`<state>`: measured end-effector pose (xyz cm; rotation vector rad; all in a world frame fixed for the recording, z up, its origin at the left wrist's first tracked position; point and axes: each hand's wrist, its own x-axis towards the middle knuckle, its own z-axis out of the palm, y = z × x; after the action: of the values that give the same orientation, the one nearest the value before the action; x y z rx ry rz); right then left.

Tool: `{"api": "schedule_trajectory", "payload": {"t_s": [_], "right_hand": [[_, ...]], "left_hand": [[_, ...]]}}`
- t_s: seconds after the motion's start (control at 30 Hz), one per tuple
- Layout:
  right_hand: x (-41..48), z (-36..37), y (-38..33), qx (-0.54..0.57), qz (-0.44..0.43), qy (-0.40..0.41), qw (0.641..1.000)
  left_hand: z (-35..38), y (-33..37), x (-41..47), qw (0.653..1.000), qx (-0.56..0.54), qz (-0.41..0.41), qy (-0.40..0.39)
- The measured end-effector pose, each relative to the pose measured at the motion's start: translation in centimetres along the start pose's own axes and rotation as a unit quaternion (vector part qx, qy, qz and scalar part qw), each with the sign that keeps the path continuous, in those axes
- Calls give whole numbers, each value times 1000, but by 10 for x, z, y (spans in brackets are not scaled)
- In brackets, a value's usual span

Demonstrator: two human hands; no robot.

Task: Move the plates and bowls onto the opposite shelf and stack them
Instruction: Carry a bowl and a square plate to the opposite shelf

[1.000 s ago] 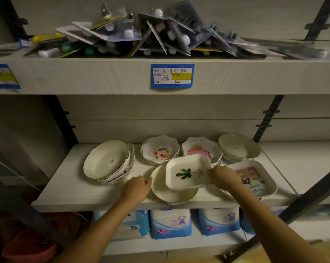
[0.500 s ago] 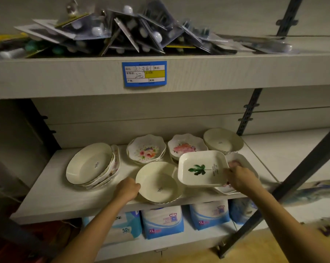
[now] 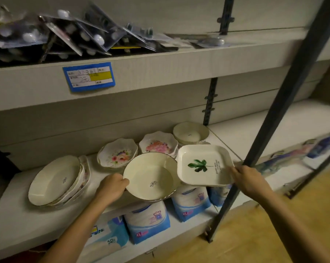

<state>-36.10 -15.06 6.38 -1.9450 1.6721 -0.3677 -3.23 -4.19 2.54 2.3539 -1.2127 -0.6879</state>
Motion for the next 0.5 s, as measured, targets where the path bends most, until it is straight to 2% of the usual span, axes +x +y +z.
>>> {"api": "schedule_trajectory", "payload": {"t_s": [0.2, 0.5], "right_hand": [[-33, -31, 57, -12, 56, 48, 997], [-43, -93, 158, -28, 132, 96, 986]], "left_hand": [[29, 52, -2, 997, -42, 53, -31], [90, 147, -14, 990, -47, 117, -65]]}}
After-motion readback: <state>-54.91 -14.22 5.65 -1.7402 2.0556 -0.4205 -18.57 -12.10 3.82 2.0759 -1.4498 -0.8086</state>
